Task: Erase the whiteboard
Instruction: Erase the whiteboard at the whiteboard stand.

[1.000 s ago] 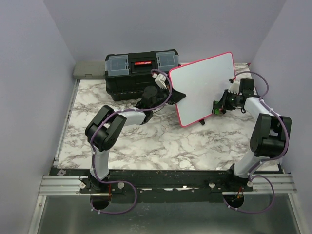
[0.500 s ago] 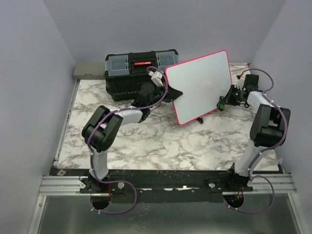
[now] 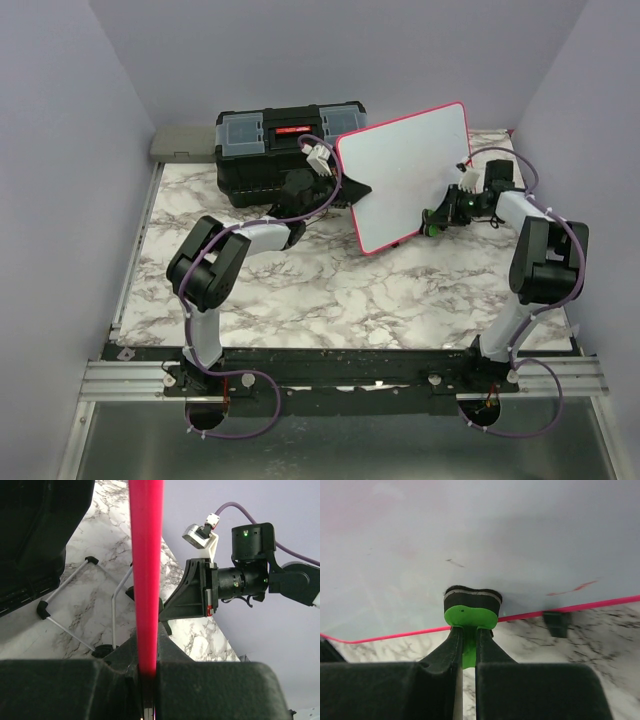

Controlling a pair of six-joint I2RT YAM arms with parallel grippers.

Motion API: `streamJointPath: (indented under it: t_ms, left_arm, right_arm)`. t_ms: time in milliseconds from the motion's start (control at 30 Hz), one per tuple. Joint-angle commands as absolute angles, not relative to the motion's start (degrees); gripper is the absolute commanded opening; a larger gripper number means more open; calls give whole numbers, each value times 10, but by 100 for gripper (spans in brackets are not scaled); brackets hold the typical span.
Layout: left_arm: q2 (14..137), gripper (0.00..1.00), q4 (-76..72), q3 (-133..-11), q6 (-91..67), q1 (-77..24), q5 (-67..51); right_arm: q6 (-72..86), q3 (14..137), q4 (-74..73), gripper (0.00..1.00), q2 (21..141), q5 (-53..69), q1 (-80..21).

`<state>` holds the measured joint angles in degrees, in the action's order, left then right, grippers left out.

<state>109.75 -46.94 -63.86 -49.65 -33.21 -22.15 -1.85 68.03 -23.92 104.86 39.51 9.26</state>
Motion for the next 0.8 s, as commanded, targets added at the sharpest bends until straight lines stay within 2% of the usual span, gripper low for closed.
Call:
streamJointPath:
  t_ms: [0, 100, 300, 567, 767]
  left_arm:
    - [1061, 0, -546, -652, -551, -350, -290]
    - [1057, 0, -545, -647, -548, -349, -291]
    - [1046, 0, -548, -635, -546, -342, -289]
    - [1021, 0, -549, -628, -546, -333, -291]
    - [1016, 0, -555, -623, -555, -331, -280]
  right_arm:
    - [29, 676, -249, 1, 1040, 483, 66]
    - [56, 687, -229, 1, 1028, 465, 67]
    - [119, 676, -187, 1, 1006, 312, 86]
    - [144, 658, -134, 1, 986, 328, 132]
    - [108, 590, 43, 1, 927, 300, 131]
